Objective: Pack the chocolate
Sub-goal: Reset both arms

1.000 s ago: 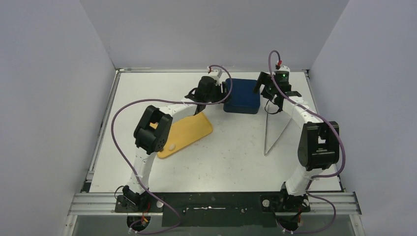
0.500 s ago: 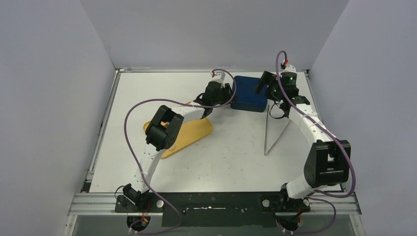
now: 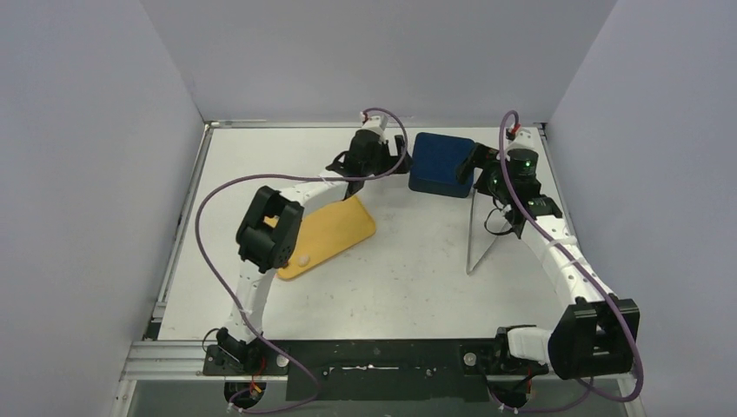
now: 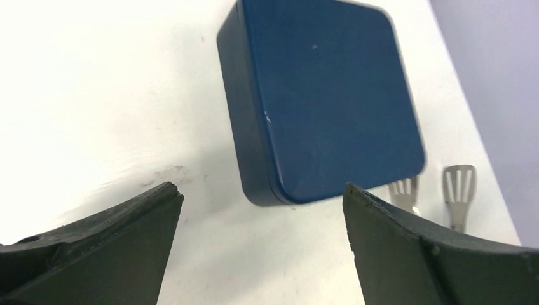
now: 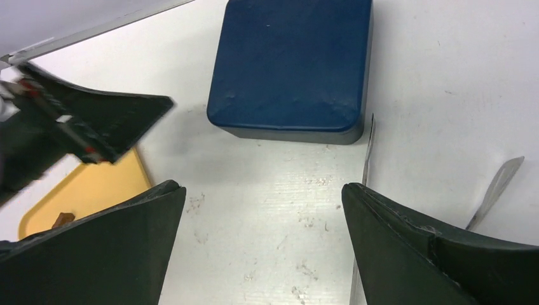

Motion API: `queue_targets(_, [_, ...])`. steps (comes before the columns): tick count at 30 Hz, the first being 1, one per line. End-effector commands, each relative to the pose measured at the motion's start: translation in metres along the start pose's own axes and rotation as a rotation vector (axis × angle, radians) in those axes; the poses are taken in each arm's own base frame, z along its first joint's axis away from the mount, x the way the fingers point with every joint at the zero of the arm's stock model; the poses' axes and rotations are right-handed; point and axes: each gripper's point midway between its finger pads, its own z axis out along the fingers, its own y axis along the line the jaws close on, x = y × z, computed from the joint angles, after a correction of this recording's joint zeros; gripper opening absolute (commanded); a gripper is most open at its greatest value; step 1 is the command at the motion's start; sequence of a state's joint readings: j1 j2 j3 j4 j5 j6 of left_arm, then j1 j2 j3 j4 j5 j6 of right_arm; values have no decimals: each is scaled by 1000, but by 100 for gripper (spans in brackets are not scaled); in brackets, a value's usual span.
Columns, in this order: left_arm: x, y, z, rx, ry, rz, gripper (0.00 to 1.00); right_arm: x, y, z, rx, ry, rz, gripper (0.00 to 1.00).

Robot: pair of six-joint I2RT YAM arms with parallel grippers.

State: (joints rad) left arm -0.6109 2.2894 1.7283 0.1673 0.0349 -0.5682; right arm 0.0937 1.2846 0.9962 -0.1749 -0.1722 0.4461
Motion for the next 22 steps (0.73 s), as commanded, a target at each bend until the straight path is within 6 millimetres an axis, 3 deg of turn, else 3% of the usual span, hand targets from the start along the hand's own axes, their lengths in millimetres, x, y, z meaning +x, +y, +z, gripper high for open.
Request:
queue_targets(1, [-109, -59, -97, 97, -189, 91, 97, -10, 11, -31, -38, -57, -23, 100])
queue_targets(4, [-117, -72, -145, 130, -208, 95, 97, -3, 8, -45, -23, -33, -37, 100])
queue_targets(10, [-102, -86, -233, 215, -221, 61, 97, 2, 14, -78, -65, -62, -37, 100])
queue_targets(14, [-80, -68, -284, 170, -215, 39, 97, 7, 22, -92, -122, -91, -22, 100])
queue_targets(18, [-65, -53, -324, 169, -278, 4, 97, 9, 26, -100, -147, -91, -18, 100])
queue_targets(22, [-49, -43, -344, 182, -292, 9, 97, 9, 26, -103, -142, -98, -27, 100])
